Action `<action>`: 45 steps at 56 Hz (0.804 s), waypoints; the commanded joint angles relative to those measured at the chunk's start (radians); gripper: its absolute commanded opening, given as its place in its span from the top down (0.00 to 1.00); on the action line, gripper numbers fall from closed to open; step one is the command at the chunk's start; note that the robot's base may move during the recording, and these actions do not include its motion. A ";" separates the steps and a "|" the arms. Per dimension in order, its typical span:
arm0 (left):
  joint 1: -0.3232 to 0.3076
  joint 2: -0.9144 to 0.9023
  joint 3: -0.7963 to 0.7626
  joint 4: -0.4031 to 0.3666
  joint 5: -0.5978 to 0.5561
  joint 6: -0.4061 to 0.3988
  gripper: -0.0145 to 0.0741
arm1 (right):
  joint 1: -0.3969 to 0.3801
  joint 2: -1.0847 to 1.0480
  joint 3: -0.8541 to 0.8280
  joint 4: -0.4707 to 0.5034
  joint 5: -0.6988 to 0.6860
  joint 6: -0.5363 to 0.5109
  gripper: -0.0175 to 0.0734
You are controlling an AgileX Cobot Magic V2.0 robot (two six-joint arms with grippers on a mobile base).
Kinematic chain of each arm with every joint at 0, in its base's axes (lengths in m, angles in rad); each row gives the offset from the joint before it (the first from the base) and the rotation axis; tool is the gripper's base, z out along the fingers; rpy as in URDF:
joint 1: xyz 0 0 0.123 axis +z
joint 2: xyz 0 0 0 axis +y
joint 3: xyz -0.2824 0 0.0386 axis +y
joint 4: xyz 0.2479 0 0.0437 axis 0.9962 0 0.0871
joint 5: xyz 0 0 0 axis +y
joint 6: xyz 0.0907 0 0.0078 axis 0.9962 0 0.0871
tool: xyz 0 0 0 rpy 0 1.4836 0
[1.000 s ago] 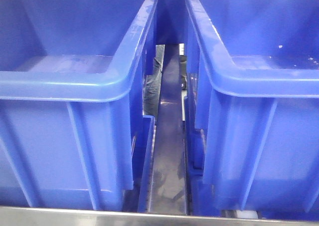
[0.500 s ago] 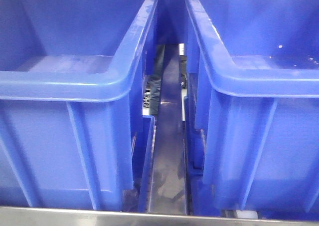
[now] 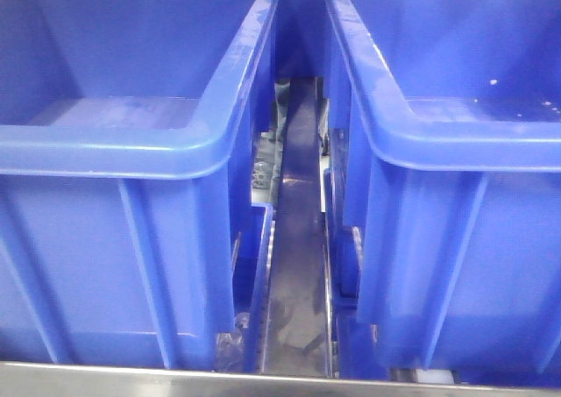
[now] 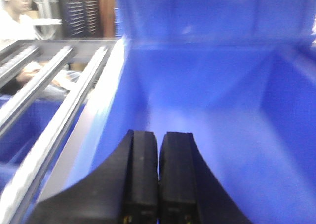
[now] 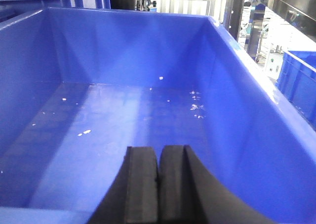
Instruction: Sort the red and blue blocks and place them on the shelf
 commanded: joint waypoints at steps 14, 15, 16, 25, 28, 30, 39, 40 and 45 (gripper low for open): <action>0.007 -0.094 0.199 -0.026 -0.261 0.017 0.75 | -0.005 -0.009 0.006 0.003 -0.011 -0.003 0.75; 0.007 -0.094 0.203 -0.026 -0.268 0.017 0.75 | -0.005 -0.009 0.006 0.003 -0.011 -0.003 0.75; 0.007 -0.094 0.207 -0.026 -0.272 0.017 0.75 | -0.005 -0.009 0.006 0.003 -0.011 -0.003 0.75; 0.007 -0.094 0.244 0.006 -0.317 0.015 0.75 | -0.005 -0.009 0.006 0.003 -0.011 -0.003 0.75; 0.007 -0.094 0.244 0.013 -0.315 0.015 0.75 | -0.005 -0.009 0.006 0.003 -0.011 -0.003 0.75; 0.007 -0.094 0.244 0.014 -0.315 0.015 0.75 | -0.005 -0.009 0.006 0.003 -0.011 -0.003 0.75; 0.007 -0.094 0.244 0.016 -0.317 0.015 0.75 | -0.005 -0.009 0.006 0.003 -0.011 -0.003 0.75; 0.007 -0.094 0.244 0.016 -0.317 0.015 0.75 | -0.005 -0.009 0.006 0.003 -0.011 -0.003 0.75; 0.007 -0.094 0.244 0.016 -0.317 0.015 0.75 | -0.005 -0.009 0.006 0.003 -0.011 -0.003 0.75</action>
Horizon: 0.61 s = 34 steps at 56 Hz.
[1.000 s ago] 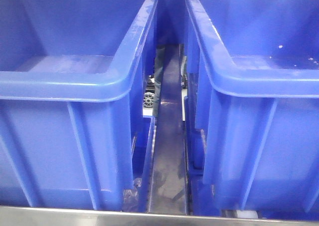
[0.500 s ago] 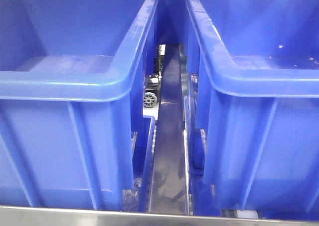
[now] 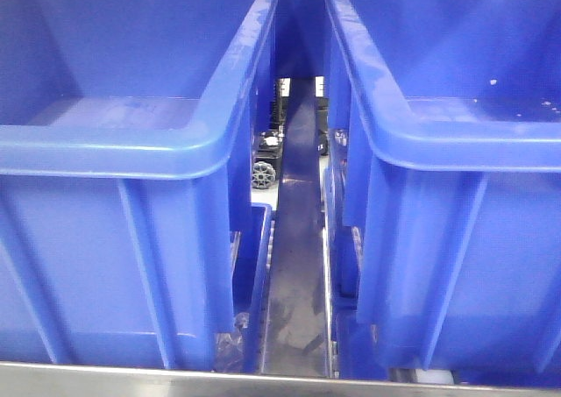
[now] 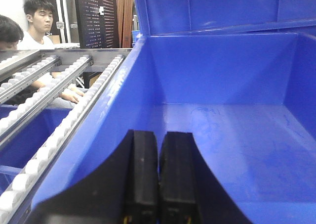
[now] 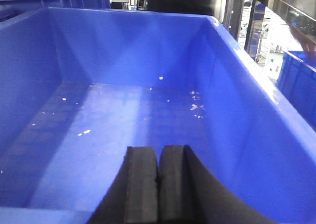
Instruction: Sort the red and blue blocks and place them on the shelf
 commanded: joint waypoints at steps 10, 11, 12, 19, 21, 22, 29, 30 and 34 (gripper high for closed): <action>0.003 0.009 0.027 0.001 -0.090 -0.001 0.75 | -0.005 -0.009 0.006 0.003 -0.011 -0.001 0.75; 0.003 0.009 0.027 0.001 -0.090 -0.001 0.75 | -0.005 -0.009 0.006 0.003 -0.011 -0.001 0.75; 0.003 0.009 0.027 0.001 -0.090 -0.001 0.75 | -0.005 -0.009 0.006 0.003 -0.011 -0.001 0.75; 0.003 0.009 0.027 0.001 -0.090 -0.001 0.75 | -0.005 -0.009 0.006 0.003 -0.011 -0.001 0.75; 0.003 0.009 0.027 0.001 -0.090 -0.001 0.75 | -0.005 -0.009 0.006 0.003 -0.011 -0.001 0.75; 0.003 0.009 0.027 0.001 -0.090 -0.001 0.75 | -0.005 -0.009 0.006 0.003 -0.011 -0.001 0.75; 0.003 0.009 0.027 0.001 -0.090 -0.001 0.75 | -0.005 -0.009 0.006 0.003 -0.011 -0.001 0.75; 0.003 0.009 0.027 0.001 -0.090 -0.001 0.75 | -0.005 -0.009 0.006 0.003 -0.011 -0.001 0.75; 0.003 0.009 0.027 0.001 -0.090 -0.001 0.75 | -0.005 -0.009 0.006 0.003 -0.011 -0.001 0.75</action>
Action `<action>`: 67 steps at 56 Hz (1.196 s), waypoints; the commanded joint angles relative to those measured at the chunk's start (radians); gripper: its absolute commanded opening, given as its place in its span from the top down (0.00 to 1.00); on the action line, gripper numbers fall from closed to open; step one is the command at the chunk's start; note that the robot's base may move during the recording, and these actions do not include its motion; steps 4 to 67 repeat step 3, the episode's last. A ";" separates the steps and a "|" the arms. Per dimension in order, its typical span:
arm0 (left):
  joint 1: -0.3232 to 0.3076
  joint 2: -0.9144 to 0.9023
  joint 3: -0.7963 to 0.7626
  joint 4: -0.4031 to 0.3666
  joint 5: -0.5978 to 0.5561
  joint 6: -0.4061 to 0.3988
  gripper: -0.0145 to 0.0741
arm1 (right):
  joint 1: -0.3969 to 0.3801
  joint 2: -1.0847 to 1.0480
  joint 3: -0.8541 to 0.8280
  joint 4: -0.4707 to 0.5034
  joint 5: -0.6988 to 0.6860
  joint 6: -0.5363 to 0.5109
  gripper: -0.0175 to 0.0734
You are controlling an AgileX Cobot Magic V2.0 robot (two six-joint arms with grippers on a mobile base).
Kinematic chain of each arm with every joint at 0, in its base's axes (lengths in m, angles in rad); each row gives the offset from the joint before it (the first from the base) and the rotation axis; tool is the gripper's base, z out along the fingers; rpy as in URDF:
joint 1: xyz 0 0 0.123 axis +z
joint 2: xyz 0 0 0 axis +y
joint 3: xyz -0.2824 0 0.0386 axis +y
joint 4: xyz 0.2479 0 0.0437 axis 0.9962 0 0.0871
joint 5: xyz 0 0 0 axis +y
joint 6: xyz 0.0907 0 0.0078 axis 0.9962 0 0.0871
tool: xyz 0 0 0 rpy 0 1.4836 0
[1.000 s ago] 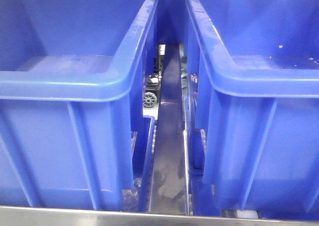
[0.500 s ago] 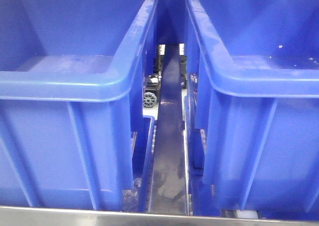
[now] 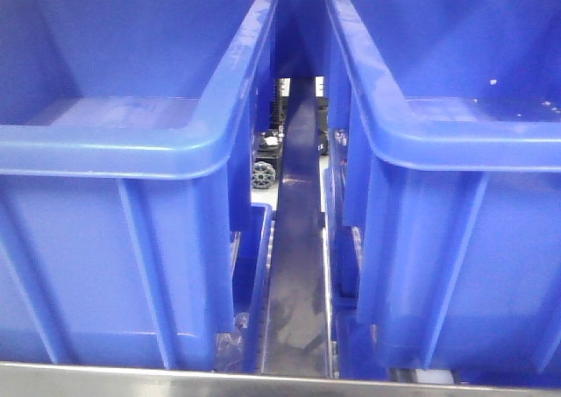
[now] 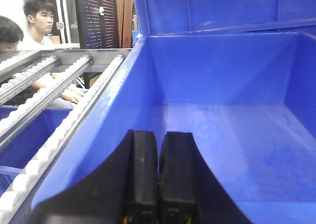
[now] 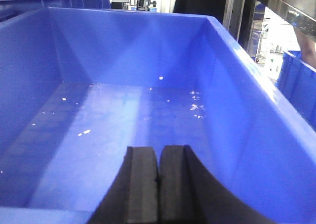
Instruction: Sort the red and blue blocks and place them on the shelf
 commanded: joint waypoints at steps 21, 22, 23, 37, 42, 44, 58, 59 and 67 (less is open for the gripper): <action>0.003 0.009 0.027 -0.001 -0.090 -0.001 0.75 | -0.005 -0.009 0.006 0.003 -0.011 -0.001 0.75; 0.003 0.009 0.027 -0.001 -0.090 -0.001 0.75 | -0.005 -0.009 0.006 0.003 -0.011 -0.001 0.75; 0.003 0.009 0.027 -0.001 -0.090 -0.001 0.75 | -0.005 -0.009 0.006 0.003 -0.011 -0.001 0.75; 0.003 0.009 0.027 -0.001 -0.090 -0.001 0.75 | -0.005 -0.009 0.006 0.003 -0.011 -0.001 0.75; 0.003 0.009 0.027 -0.001 -0.090 -0.001 0.75 | -0.005 -0.009 0.006 0.003 -0.011 -0.001 0.75; 0.003 0.009 0.027 -0.001 -0.090 -0.001 0.75 | -0.005 -0.009 0.006 0.003 -0.011 -0.001 0.75; 0.003 0.009 0.027 -0.001 -0.090 -0.001 0.75 | -0.005 -0.009 0.006 0.003 -0.011 -0.001 0.75; 0.003 0.009 0.027 -0.001 -0.090 -0.001 0.75 | -0.005 -0.009 0.006 0.003 -0.011 -0.001 0.75; 0.003 0.009 0.027 -0.001 -0.090 -0.001 0.75 | -0.005 -0.009 0.006 0.003 -0.011 -0.001 0.75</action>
